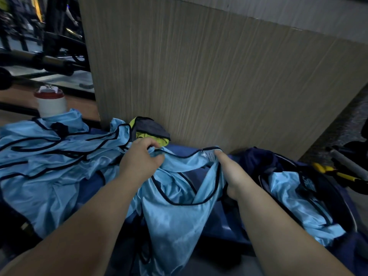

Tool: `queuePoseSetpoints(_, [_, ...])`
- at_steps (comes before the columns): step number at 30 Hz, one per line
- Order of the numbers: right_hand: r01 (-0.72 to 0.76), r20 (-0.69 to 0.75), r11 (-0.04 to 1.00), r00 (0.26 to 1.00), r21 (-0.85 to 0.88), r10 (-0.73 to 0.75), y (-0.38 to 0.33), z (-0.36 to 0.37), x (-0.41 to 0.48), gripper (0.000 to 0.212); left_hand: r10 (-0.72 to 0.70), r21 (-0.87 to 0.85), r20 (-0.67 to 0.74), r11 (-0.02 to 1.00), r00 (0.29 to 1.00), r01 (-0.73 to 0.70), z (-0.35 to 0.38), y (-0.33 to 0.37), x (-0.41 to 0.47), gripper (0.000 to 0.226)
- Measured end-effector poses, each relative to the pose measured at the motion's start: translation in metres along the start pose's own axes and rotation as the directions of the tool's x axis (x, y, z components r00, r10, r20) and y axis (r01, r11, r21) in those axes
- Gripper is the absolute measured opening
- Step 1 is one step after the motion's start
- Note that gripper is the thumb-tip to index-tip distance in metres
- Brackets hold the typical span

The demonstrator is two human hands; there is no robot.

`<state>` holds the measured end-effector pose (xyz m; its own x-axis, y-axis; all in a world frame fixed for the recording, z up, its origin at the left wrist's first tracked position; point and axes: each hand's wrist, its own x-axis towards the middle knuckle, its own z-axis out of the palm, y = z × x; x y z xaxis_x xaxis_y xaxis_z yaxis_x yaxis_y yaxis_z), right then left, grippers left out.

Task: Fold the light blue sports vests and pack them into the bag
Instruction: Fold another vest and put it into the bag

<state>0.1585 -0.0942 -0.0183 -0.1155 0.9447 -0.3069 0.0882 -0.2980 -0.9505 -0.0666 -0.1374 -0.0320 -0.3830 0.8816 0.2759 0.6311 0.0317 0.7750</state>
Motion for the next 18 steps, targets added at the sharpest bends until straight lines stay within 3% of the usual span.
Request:
queuePoseSetpoints(2, [0.077, 0.011, 0.997, 0.997, 0.021, -0.077, 0.003, 0.004, 0.0, 0.052, 0.105, -0.026, 0.149, 0.994, 0.983, -0.102, 0.0, 0.005, -0.004, 0.046])
queuePoseSetpoints(5, [0.25, 0.134, 0.963, 0.956, 0.098, -0.262, 0.001, 0.013, -0.008, 0.012, 0.234, -0.141, 0.304, 0.97, 0.923, -0.199, 0.003, 0.014, -0.014, 0.059])
queuePoseSetpoints(9, [0.356, 0.279, 0.919, 0.877, 0.169, -0.391, 0.0, 0.022, -0.018, 0.039, 0.265, -0.265, 0.34, 0.948, 0.902, -0.179, 0.008, 0.02, -0.018, 0.056])
queuePoseSetpoints(12, [0.374, 0.285, 0.908, 0.864, 0.191, -0.415, 0.0, 0.026, -0.019, 0.028, 0.217, -0.284, 0.282, 0.949, 0.935, -0.135, 0.008, 0.021, -0.018, 0.031])
queuePoseSetpoints(15, [0.416, 0.211, 0.878, 0.86, 0.237, -0.465, 0.002, 0.03, -0.018, 0.011, 0.121, -0.369, 0.249, 0.929, 0.961, -0.022, 0.004, 0.023, -0.017, 0.023])
queuePoseSetpoints(18, [0.393, 0.144, 0.885, 0.889, 0.25, -0.436, 0.002, 0.031, -0.017, 0.024, 0.077, -0.508, 0.315, 0.856, 0.946, 0.1, -0.001, 0.026, -0.017, 0.026])
